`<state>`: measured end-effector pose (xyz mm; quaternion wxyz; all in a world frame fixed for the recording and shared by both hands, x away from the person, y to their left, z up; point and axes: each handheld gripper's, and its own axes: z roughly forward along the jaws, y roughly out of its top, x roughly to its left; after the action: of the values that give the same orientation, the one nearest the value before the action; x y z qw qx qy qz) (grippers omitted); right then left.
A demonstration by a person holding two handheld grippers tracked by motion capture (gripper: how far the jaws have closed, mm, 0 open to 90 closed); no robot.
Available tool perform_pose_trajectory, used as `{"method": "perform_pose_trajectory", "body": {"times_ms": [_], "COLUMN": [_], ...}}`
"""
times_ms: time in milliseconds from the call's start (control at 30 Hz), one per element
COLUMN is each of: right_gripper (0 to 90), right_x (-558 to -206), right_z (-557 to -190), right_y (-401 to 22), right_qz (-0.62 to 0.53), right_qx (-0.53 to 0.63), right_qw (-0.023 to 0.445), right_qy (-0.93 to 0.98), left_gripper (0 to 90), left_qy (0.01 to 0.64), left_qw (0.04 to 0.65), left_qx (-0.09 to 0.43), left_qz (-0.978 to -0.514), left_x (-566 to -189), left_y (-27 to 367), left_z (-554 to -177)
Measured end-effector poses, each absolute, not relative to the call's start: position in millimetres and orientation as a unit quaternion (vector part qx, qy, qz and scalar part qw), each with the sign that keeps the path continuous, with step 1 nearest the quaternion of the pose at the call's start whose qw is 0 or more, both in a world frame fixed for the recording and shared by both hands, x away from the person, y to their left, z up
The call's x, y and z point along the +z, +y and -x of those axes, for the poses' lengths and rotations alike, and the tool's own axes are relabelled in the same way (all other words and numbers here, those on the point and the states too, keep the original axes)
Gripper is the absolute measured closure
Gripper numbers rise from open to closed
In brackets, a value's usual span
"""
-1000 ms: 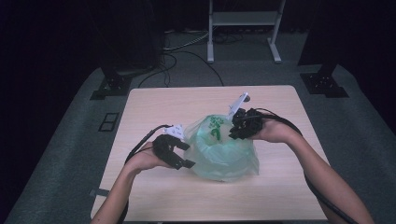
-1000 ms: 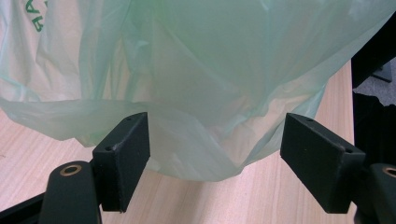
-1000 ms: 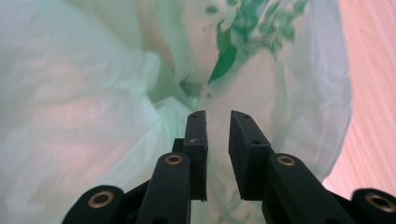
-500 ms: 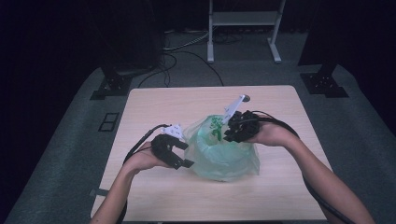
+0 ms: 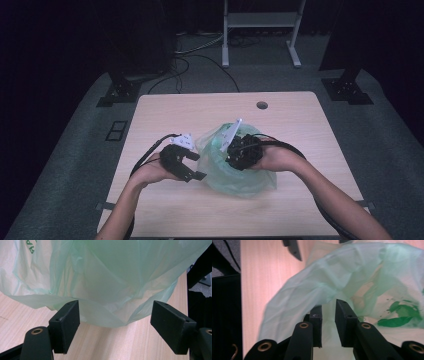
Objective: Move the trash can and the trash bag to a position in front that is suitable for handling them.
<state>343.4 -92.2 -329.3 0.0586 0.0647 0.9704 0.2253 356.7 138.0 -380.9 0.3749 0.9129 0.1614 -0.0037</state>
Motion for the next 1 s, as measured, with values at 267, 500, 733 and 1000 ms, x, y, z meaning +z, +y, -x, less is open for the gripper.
{"method": "perform_pose_trajectory", "body": {"times_ms": [267,500,733,1000], "right_gripper": [73.3,71.0,70.9,71.3], "right_x": [-330,-326,-331,-328], "right_z": [-332,-365,-408,-430], "right_y": [-102,-109,-99,-105], "right_qz": [-0.045,-0.087,-0.111,-0.136], "right_qx": [0.211,0.203,0.198,0.208], "right_qw": [0.023,0.064,0.076,0.087], "right_qy": [0.976,0.973,0.971,0.965], "left_gripper": [20.6,19.6,18.6,18.5], "left_qy": [0.162,0.163,0.162,0.172], "left_qw": [0.375,0.379,0.381,0.393], "left_qx": [-0.003,-0.001,0.001,0.003], "left_qz": [-0.913,-0.911,-0.910,-0.903], "left_x": [-381,-380,-380,-377], "left_y": [137,135,134,142], "left_z": [-357,-357,-359,-362]}}
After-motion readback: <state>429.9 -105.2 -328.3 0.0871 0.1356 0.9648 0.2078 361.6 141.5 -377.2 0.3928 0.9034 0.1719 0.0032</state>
